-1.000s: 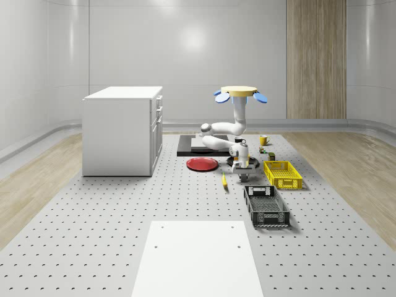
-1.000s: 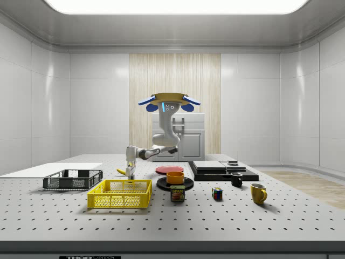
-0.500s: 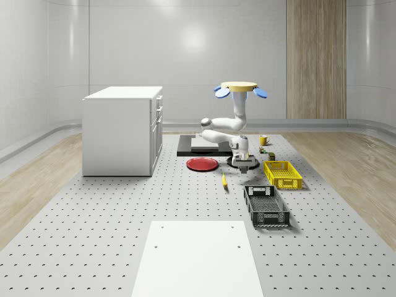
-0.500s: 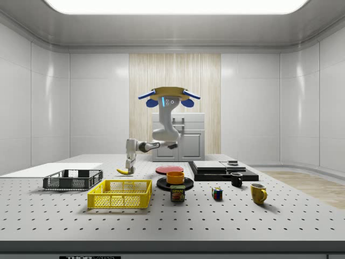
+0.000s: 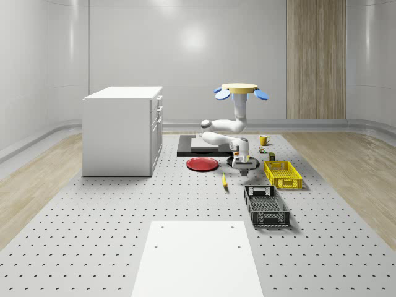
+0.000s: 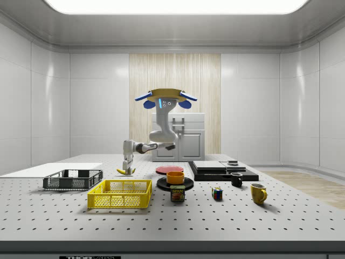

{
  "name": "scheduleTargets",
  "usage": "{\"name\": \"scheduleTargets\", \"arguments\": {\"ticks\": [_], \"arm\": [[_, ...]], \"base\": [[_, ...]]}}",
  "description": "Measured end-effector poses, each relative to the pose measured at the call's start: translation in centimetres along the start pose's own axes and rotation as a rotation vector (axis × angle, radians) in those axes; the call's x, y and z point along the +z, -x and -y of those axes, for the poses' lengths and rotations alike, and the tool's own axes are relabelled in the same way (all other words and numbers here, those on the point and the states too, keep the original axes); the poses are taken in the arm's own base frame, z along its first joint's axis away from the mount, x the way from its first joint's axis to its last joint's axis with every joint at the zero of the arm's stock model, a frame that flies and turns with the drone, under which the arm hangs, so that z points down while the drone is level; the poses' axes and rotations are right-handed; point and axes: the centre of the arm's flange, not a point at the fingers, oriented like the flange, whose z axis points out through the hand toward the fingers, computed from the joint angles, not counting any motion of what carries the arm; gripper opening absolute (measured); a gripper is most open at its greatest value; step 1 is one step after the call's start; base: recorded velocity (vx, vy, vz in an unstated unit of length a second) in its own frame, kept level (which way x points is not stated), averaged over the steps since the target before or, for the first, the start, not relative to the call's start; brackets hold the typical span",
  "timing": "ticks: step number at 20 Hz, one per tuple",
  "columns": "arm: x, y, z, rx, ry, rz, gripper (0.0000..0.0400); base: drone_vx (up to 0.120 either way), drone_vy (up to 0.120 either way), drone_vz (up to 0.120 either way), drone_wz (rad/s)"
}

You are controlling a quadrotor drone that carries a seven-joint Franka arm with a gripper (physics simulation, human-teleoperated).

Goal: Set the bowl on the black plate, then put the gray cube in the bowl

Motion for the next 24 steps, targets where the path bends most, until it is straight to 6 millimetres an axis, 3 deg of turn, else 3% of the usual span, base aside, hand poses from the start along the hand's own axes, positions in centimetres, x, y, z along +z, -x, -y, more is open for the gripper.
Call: {"name": "scheduleTargets", "arguments": {"ticks": [3,9,21,24], "arm": [[-0.01,0.0,0.0,0.0,0.0,0.0,0.025],[-0.02,0.0,0.0,0.0,0.0,0.0,0.025],[-0.02,0.0,0.0,0.0,0.0,0.0,0.025],[-0.02,0.0,0.0,0.0,0.0,0.0,0.025]], "base": [[-0.013,0.0,0.12,0.0],[-0.12,0.0,0.12,0.0],[-0.12,0.0,0.023,0.0],[-0.12,0.12,0.0,0.0]]}}
